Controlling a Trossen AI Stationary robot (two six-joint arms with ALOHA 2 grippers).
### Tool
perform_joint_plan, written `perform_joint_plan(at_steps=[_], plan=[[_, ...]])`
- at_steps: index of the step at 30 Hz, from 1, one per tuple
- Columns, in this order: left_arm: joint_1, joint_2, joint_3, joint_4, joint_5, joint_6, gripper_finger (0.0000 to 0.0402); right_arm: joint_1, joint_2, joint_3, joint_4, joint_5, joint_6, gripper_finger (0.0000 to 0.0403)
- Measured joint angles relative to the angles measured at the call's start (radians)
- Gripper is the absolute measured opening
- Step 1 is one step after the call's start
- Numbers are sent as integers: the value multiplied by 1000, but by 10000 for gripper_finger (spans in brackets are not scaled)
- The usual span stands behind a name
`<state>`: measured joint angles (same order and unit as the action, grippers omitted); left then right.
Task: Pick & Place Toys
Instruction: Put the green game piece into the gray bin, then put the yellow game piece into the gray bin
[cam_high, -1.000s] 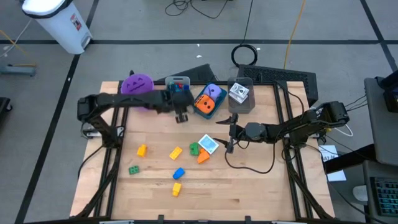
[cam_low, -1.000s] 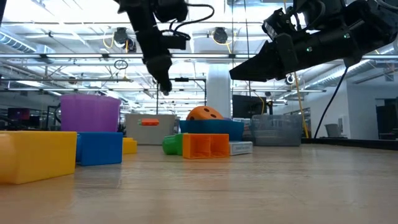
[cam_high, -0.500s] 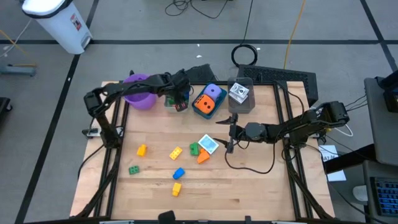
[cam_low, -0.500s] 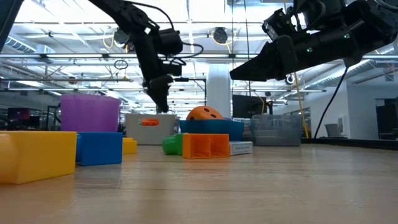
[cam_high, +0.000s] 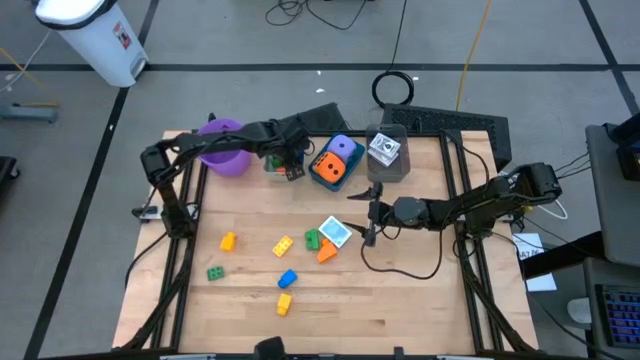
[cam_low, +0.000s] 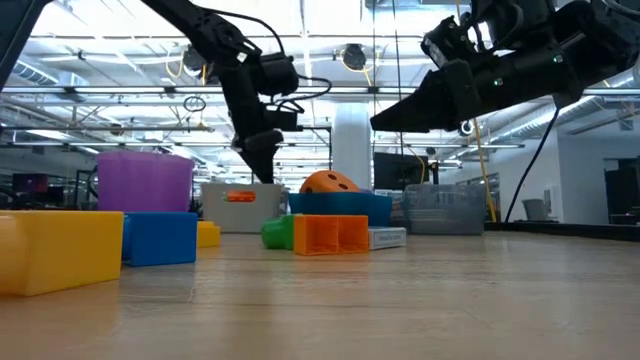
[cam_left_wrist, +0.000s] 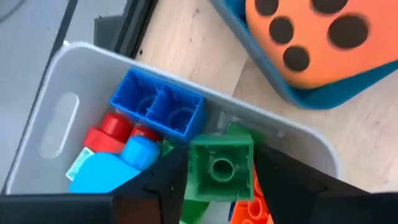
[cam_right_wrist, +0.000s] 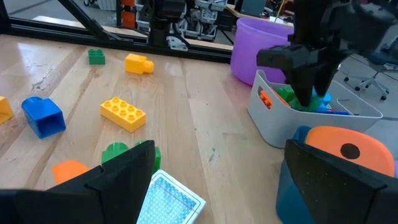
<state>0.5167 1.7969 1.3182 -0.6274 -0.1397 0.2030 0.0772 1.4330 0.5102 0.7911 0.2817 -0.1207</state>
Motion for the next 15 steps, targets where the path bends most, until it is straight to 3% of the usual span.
perform_joint_plan(at_steps=[8,15], plan=[[-1,-29,0,-55,-23,20,246,-6,0,0,-7,0,2,348],[-21,-156,0,-186,-17,-25,264,-6,0,0,-6,0,1,348]])
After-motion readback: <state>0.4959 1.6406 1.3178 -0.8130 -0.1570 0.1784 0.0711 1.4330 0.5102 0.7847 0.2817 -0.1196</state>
